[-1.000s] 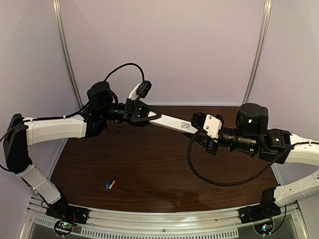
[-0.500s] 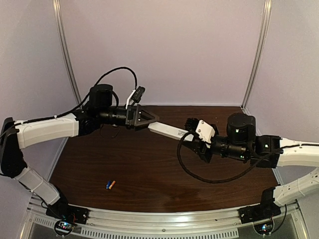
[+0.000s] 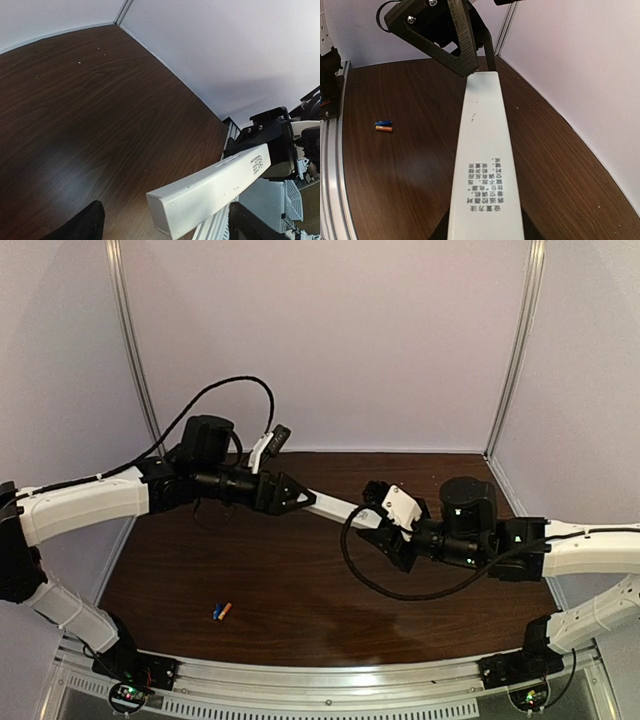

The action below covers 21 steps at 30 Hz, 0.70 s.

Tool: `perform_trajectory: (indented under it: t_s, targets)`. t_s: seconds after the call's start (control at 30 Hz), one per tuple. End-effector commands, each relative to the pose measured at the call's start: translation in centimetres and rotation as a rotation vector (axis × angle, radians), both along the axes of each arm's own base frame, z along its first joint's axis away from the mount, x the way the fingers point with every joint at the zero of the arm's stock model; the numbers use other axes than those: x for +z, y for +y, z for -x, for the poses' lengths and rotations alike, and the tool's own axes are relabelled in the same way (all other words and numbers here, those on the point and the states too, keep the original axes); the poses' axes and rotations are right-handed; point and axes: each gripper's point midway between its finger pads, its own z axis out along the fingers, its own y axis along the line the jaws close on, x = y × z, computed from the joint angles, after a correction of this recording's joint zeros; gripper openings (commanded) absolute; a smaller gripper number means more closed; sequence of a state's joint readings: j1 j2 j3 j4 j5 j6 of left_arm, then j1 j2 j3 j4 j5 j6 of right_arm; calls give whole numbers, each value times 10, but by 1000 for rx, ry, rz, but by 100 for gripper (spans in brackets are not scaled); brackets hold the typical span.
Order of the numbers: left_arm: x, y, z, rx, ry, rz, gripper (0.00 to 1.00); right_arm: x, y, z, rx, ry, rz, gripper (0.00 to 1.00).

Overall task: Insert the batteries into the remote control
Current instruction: Remove the battery cover from the remote control.

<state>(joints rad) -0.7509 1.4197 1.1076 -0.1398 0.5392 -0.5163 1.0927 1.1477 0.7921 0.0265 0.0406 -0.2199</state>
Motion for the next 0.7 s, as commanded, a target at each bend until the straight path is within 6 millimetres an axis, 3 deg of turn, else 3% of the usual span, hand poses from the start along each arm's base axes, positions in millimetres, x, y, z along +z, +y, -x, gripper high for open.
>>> perform_trajectory:
  t_s: [0.0, 0.23, 0.47, 0.53, 0.67]
  targets:
    - [-9, -7, -5, -23, 10, -25, 81, 10, 7, 3, 19, -6, -51, 0]
    - [-21, -7, -9, -18, 98, -3, 50, 27, -2, 11, 43, -50, -102, 0]
    - [-26, -10, -7, -49, 133, 22, 26, 28, -8, 13, 44, -60, -96, 0]
    - [-24, -11, -3, -76, 137, 35, 24, 25, -8, 12, 40, -58, -82, 0]
    - [-15, -12, 3, -105, 133, 73, 38, 16, -7, 7, 18, -52, -43, 0]
